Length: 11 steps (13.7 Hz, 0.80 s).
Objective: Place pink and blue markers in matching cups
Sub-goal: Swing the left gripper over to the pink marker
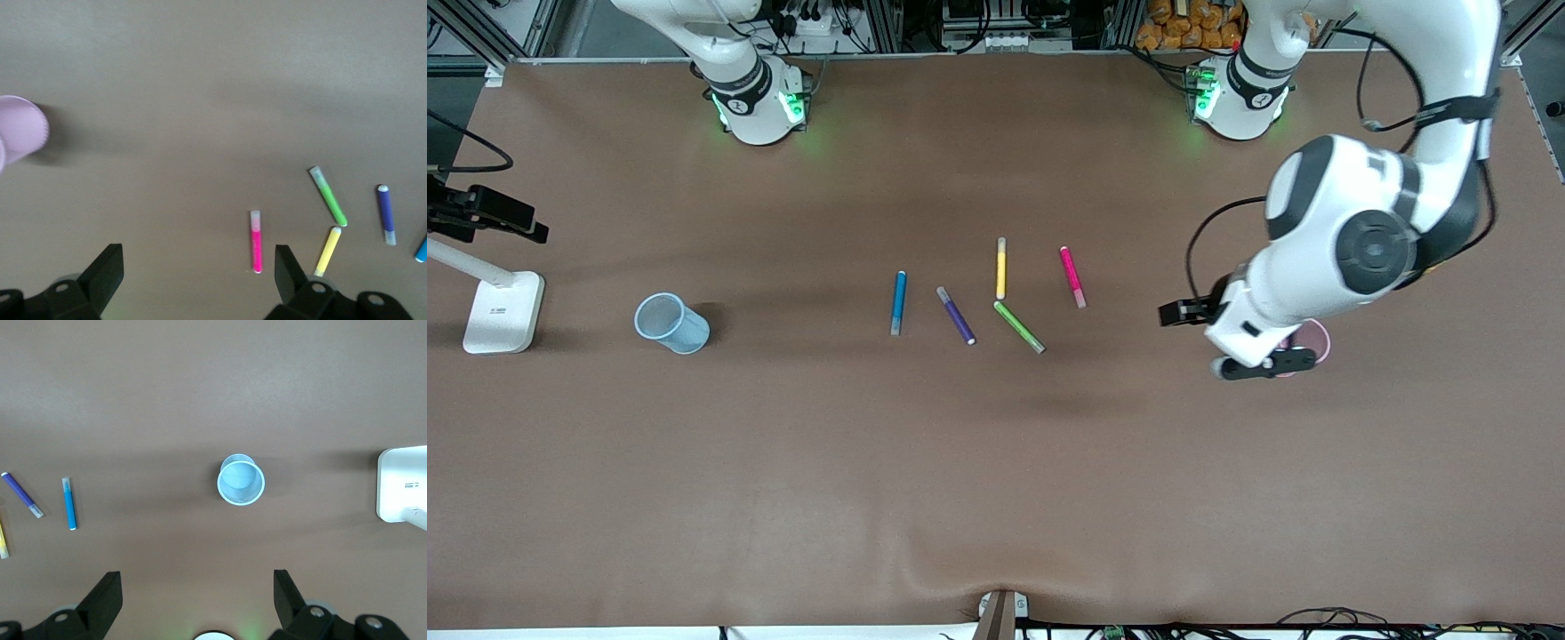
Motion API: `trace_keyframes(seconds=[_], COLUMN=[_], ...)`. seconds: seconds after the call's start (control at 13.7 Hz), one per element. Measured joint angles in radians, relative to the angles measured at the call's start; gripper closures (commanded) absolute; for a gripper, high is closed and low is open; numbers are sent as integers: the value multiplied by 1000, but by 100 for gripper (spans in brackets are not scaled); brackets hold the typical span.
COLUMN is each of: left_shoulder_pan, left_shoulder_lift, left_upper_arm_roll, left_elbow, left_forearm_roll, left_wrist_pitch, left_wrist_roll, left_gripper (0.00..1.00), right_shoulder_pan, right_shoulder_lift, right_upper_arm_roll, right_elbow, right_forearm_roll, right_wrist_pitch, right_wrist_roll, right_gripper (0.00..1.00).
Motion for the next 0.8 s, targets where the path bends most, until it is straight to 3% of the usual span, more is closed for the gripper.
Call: trace_keyframes(seconds=[0.8], left_shoulder_pan=[-117], left_shoulder_lift=[187], left_upper_arm_roll=[0], left_elbow=[-2], left_forearm_roll=[-1], left_wrist_pitch=[198], left_wrist_roll=[-201], left_gripper=[0], right_shoulder_pan=[-1], right_shoulder_lift=[8], right_upper_arm_roll=[1], right_elbow=[1], right_forearm_roll=[1], right_wrist_pitch=[2], right_wrist_roll=[0], right_gripper=[0])
